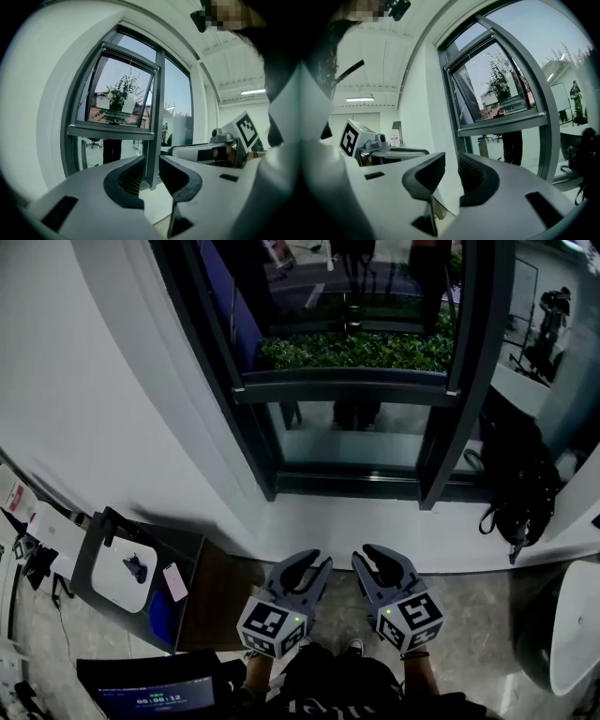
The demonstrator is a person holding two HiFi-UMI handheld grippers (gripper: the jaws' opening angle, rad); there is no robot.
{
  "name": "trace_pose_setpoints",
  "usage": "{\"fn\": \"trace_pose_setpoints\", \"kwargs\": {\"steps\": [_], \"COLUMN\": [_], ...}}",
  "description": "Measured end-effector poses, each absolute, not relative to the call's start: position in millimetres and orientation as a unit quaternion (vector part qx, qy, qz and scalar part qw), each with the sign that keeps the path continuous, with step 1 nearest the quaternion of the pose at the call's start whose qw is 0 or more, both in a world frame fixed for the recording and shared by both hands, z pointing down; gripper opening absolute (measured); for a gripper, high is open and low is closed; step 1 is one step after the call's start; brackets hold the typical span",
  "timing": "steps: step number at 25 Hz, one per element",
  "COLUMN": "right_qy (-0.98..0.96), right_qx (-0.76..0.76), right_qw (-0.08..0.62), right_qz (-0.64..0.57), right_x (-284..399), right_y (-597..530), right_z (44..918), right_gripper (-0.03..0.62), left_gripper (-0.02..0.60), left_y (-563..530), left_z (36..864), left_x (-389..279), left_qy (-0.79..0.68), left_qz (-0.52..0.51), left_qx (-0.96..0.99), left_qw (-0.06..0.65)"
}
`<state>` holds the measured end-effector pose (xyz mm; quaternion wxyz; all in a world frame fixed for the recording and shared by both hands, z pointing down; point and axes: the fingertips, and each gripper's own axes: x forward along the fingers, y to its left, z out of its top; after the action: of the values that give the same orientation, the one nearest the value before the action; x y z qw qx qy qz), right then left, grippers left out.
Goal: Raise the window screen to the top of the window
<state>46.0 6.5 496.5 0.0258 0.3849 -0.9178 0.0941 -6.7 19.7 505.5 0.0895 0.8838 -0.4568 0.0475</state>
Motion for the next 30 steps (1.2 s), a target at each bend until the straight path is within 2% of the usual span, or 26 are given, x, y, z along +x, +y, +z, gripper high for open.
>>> {"fn": "trace_pose_setpoints", "kwargs": {"steps": [12,15,19,26,30], "right_qy": [-0.898,-0.89,-0.886,-0.885,-0.885], "right_qx": [0.423,0.435,0.44,0.448,0.45], "right_qw": [0.012,-0.004,0.013,0.061,0.061], "right_qz": [0.116,0.137,0.146,0.114,0.098], "right_x": [-19,-42,-76,-106,-105], "right_y": [100,132,174,218,228], "right_z": [503,513,528,529,518], "right_gripper": [0.084,0.084,0.084,0.084,0.08], "left_gripper": [0.095,0.095,0.095,0.095,0.095], "left_y": [119,157,191,223,232], "left_z": [500,504,517,522,517], "left_x": [-88,-112,-140,-148,-138], "left_qy": [-0.44,-0.423,-0.405,-0.379,-0.374], "left_qz": [0.022,0.024,0.022,0.02,0.012], "left_qx": [0.894,0.901,0.907,0.917,0.92], "left_qw": [0.078,0.091,0.111,0.12,0.115]}}
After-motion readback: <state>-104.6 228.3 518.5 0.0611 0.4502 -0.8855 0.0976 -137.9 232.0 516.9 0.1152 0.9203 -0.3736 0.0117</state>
